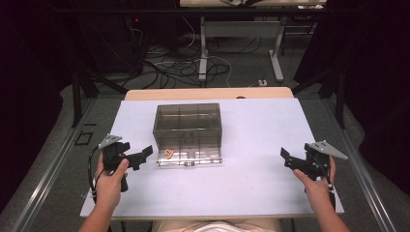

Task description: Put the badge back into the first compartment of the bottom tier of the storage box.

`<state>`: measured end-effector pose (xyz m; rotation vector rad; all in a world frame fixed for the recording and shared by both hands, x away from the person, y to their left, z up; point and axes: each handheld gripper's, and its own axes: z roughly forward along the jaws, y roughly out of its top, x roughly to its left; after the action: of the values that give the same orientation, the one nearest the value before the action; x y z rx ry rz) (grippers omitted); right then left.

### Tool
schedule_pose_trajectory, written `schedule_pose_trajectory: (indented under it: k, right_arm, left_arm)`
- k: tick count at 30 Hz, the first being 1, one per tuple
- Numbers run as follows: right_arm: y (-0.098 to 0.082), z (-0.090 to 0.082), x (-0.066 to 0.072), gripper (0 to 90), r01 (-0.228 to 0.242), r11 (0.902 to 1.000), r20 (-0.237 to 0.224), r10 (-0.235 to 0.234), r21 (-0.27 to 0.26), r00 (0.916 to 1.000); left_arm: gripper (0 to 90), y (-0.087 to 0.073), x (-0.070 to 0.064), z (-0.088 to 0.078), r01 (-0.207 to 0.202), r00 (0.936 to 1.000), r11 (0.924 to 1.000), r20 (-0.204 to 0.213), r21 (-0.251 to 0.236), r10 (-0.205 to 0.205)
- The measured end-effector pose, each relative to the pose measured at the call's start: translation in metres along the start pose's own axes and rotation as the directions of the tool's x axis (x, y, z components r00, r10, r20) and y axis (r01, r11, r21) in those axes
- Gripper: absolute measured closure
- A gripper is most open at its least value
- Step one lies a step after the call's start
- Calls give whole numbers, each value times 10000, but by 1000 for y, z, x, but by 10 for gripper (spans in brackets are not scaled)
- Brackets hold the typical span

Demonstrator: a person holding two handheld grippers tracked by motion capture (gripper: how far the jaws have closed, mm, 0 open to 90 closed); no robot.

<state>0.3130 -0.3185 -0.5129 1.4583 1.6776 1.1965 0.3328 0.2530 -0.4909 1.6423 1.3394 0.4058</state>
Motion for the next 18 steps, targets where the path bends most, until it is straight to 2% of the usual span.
schedule_pose_trajectory:
  k: [5, 6, 11, 17, 18]
  right_arm:
    - [0, 1, 0, 68, 44, 10000, 23, -44, 30, 10000]
    - [-1, 2, 0, 68, 42, 9999, 20, -41, -150, 10000]
    - [0, 1, 1, 68, 36, 10000, 30, -37, 68, 10000]
    - [0, 1, 1, 68, 126, 9998, 12, -126, 171, 9999]
    - [-1, 2, 0, 68, 145, 9999, -59, -145, 15, 9999]
  left_arm:
    - [2, -3, 6, -8, -283, 9995, 9995, -125, -133, 282]
    - [2, -3, 8, -10, -327, 9993, 9993, -192, -201, 323]
    - [2, -5, 14, -14, -293, 9984, 9987, -499, -415, 272]
    - [2, -9, 23, -14, -192, 9985, 9979, -523, -611, 160]
    - [2, -10, 24, -14, -241, 9984, 9979, -519, -599, 210]
